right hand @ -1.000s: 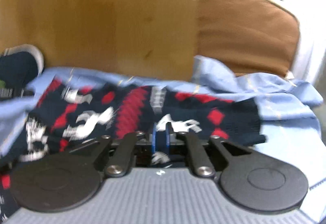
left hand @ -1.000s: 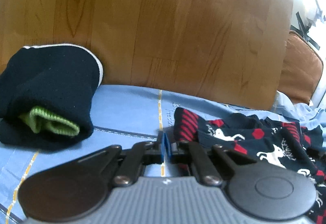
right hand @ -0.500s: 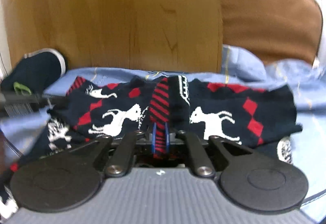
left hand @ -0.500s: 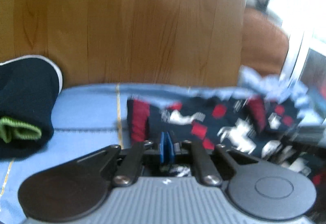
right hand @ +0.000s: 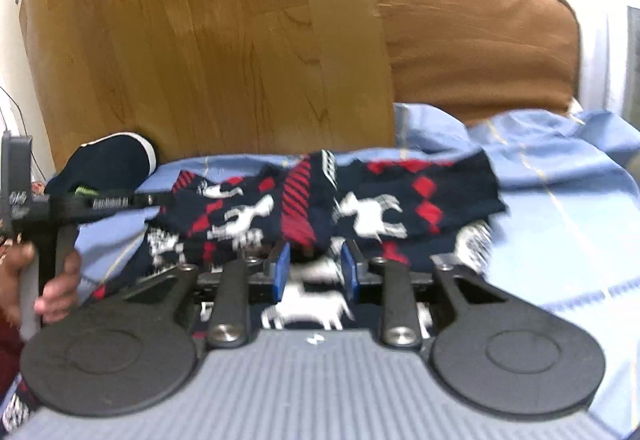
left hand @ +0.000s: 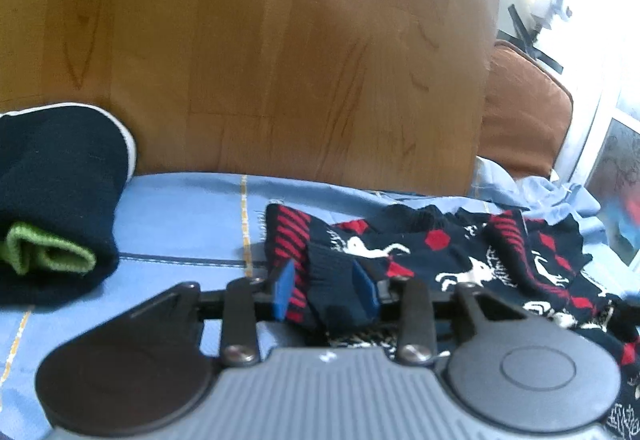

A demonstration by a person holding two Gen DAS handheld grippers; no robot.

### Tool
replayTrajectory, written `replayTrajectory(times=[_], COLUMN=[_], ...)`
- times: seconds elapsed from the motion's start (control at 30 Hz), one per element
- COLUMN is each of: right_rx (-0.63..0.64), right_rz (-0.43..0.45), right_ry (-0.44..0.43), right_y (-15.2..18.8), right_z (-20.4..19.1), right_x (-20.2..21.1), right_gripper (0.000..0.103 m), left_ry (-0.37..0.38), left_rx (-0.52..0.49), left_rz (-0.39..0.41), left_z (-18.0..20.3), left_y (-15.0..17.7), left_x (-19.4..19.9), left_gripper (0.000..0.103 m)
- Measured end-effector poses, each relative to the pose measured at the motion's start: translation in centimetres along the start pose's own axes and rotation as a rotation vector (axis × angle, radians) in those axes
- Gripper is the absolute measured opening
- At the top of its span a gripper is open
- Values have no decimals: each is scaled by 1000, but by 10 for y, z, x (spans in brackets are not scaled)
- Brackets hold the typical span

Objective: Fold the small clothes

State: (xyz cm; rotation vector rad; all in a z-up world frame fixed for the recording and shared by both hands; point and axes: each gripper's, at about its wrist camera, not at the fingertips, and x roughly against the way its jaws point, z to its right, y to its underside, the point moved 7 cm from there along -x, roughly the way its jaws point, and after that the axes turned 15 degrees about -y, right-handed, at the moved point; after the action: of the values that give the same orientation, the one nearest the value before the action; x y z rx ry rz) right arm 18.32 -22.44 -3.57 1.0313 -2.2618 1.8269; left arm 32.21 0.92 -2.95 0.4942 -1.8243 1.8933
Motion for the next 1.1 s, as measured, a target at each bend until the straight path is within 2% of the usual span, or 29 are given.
replayTrajectory(times=[0.07,0.13,0.2,0.27,0.37,0.47,0.53,0.57,0.6,0.77,0.83,0.87,0.9,0.97,1.1], right_rx=[-13,-20,-15,-17,-49,-74,-89,-96,-101,-91,-99,-104,-108,-122,-157], right_rz=[-10,-20,-20,-14,8,32,41,45,46,38,28,22,14,-5,-75], right_ry=[3,-5,-4,5,13,13,14,14,13,34,16,2,-14,-46,-104], right_y=[11,24,35,44,52,59,64,67,70,87,94,98,103,114,141], right_z=[3,4,6,10,19,27,31,32,33,40,41,40,38,35,28], right_x=[16,32,45,58,77,92,102,107,112,145,159,166,172,183,191], right_gripper=[32,32,32,32,32,32,32,32,32,33,34,34,34,34,34], left_ry=[-19,-6,12,12,25,-28,-84,-105,-121,-169,-164,-137,-111,-74,5], left_rx=[7,18,9,-28,-96,-204,-260,-276,-286,-190,-194,-207,-221,-243,-233], left_rz=[-17,-28,-38,-44,-49,-55,-73,-83,-98,-122,-110,-103,-99,-101,-220], left_z=[-4,-10,-15,-16,-10,2,7,8,7,-8,-7,-5,-4,-3,-8], left_y=[1,5,13,25,52,79,96,102,107,106,105,106,108,115,140], left_x=[6,22,44,71,113,138,144,144,143,147,161,170,180,198,222], left_gripper=[33,33,38,44,47,47,40,15,8,9,16,22,37,48,51])
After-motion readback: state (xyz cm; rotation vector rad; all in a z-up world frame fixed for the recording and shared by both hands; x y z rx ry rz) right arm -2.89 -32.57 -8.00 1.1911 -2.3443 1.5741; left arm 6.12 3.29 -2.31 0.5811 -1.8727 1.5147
